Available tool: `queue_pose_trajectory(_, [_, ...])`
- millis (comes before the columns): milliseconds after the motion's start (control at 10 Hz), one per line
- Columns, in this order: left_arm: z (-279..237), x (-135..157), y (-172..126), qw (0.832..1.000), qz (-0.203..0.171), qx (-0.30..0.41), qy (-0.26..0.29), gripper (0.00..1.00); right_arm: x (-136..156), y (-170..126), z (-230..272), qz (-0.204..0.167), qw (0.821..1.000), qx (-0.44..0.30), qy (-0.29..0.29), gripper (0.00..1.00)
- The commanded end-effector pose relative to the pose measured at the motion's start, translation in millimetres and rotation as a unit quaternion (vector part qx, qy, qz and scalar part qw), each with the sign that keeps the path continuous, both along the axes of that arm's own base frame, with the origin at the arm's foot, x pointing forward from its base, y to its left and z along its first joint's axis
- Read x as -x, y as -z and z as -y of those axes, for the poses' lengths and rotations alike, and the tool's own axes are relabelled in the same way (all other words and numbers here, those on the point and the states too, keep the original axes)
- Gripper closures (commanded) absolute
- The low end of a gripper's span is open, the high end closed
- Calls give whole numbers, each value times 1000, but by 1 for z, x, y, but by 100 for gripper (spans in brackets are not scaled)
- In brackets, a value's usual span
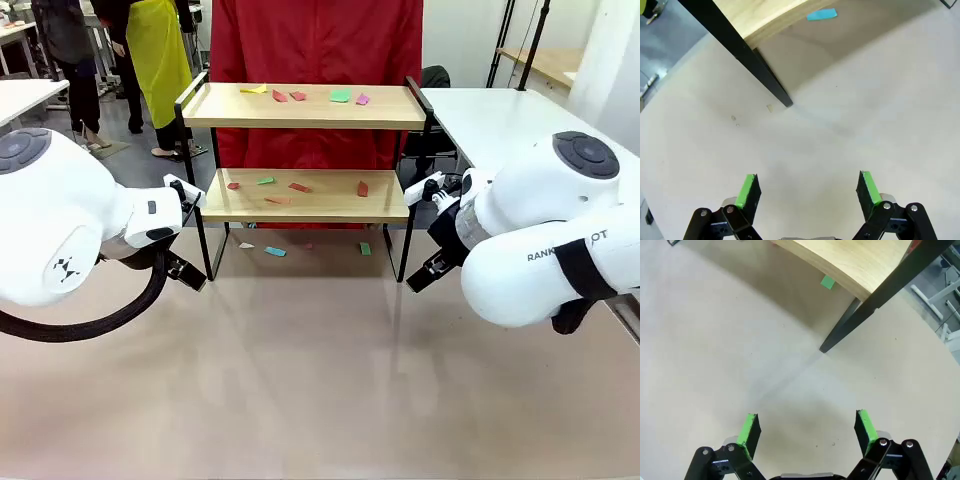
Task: Clean the shelf.
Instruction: Pick up the Duster handed by the human.
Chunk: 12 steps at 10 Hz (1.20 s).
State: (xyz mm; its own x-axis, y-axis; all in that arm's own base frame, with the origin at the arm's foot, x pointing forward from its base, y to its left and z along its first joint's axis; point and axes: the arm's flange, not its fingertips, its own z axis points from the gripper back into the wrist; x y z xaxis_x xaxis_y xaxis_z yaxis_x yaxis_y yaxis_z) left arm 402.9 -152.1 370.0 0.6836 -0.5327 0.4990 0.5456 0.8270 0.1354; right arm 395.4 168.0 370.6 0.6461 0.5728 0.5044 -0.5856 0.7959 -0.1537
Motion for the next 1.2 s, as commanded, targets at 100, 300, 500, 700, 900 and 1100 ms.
queue_pose_trajectory(100, [0, 0, 0, 1000, 0, 0, 0, 0, 0, 0, 0, 0, 1000, 0, 0, 0])
queue_pose_trajectory(300, [0, 0, 0, 1000, 0, 0, 0, 0, 0, 0, 0, 0, 1000, 0, 0, 0])
queue_pose_trajectory(500, [0, 0, 0, 1000, 0, 0, 0, 0, 0, 0, 0, 0, 1000, 0, 0, 0])
queue_pose_trajectory(700, [0, 0, 0, 1000, 0, 0, 0, 0, 0, 0, 0, 0, 1000, 0, 0, 0])
queue_pose_trajectory(900, [-11, -3, -28, 999, -10, 38, 18, 0, -9, -24, 3, 6, 1000, -23, -4, 0])
queue_pose_trajectory(1100, [-39, -5, -76, 998, 8, 63, 15, 0, -17, -68, 20, 34, 998, -60, 6, 0])
